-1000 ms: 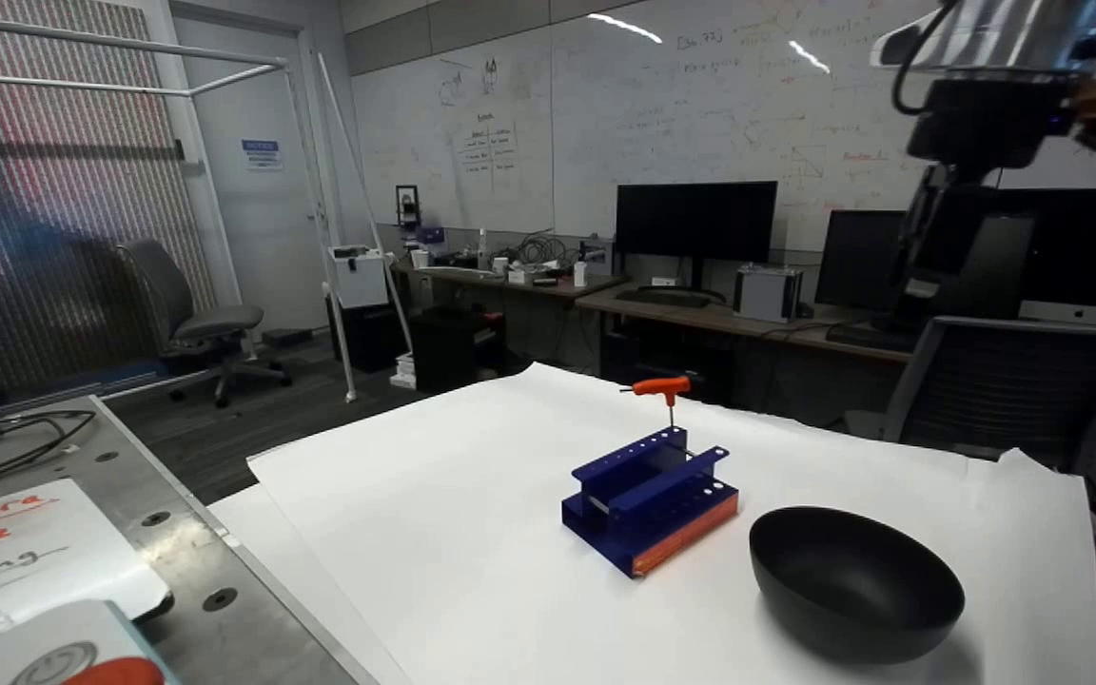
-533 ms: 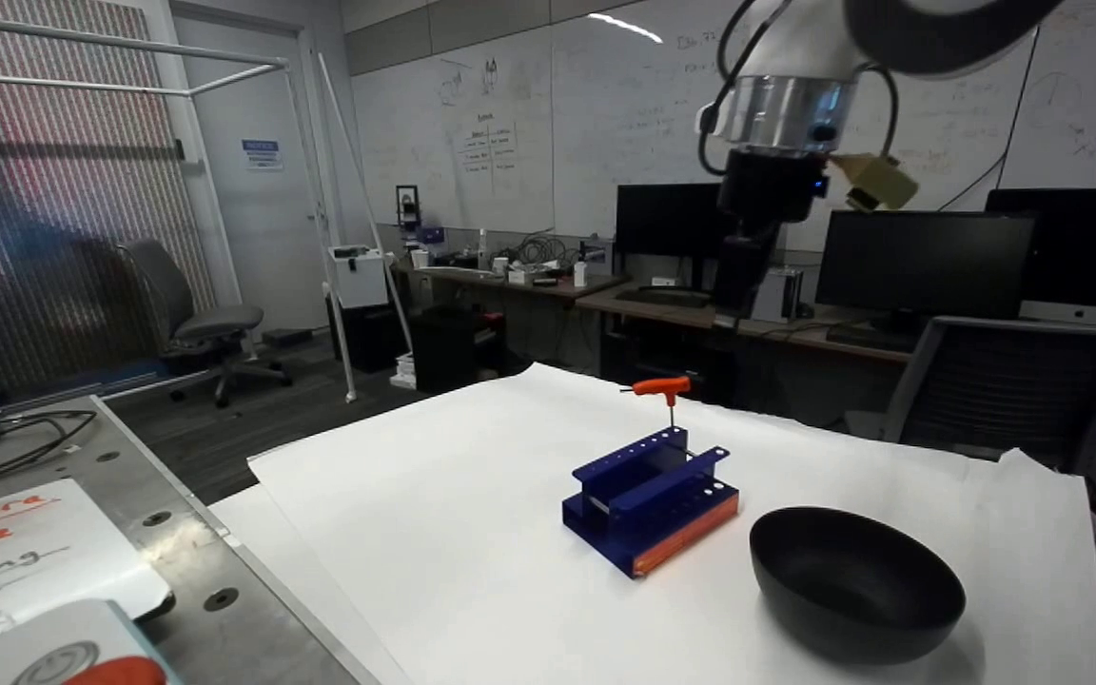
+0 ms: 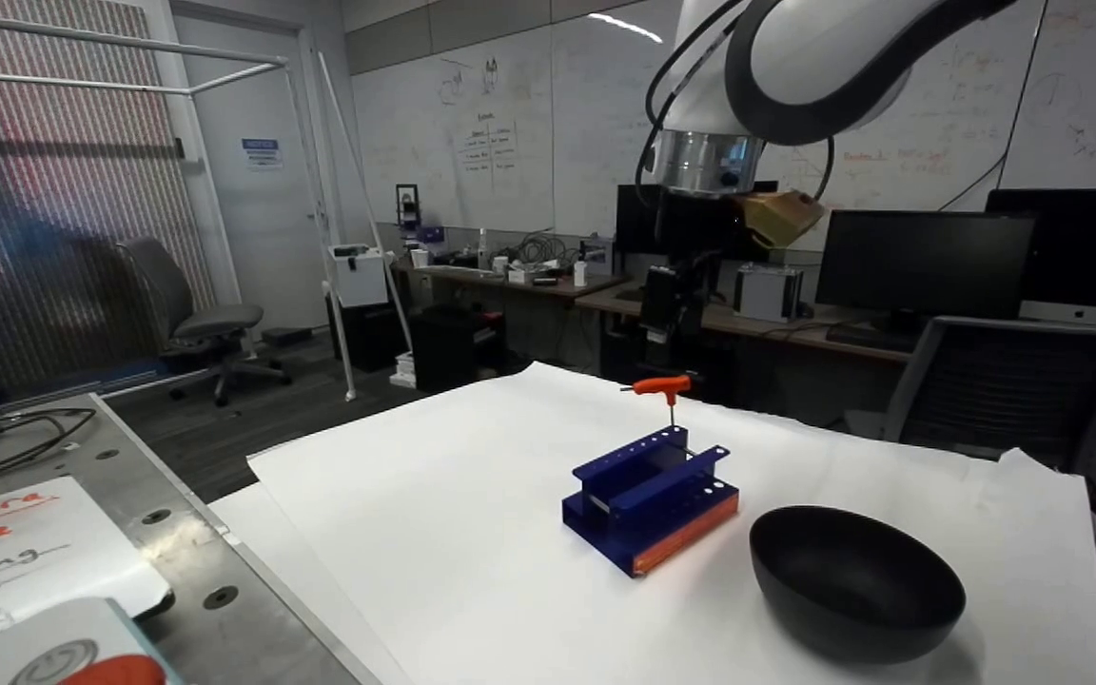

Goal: Pick the tool with the orange handle and put it in the bowl

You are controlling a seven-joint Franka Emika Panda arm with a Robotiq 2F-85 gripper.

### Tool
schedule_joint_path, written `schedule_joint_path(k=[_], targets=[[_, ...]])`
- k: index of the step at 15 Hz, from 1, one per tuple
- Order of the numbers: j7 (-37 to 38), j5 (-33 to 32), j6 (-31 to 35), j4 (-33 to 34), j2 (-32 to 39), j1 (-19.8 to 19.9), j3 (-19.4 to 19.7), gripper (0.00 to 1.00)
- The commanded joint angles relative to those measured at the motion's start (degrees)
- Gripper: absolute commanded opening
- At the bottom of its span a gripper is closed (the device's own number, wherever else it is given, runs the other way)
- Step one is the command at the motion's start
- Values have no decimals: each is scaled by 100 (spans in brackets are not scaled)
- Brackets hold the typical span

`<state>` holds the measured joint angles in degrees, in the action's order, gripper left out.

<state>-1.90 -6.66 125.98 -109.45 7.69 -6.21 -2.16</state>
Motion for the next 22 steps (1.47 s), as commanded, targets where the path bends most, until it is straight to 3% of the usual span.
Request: schedule_joint_path(k=[1,7,14,15,16,22], targets=[[-180,170,-285,582,489,140,-32,100],[-766,268,-894,1827,1639,428,-1,100],[-1184,216,-1897,3067,2517,633,-10,100],[-1260,206,-2057,3197,2607,644,-14,75],[-1328,205,-2178,3295,2677,656,-18,75],[-1588,262,-2532,3595,2882,732,-41,27]])
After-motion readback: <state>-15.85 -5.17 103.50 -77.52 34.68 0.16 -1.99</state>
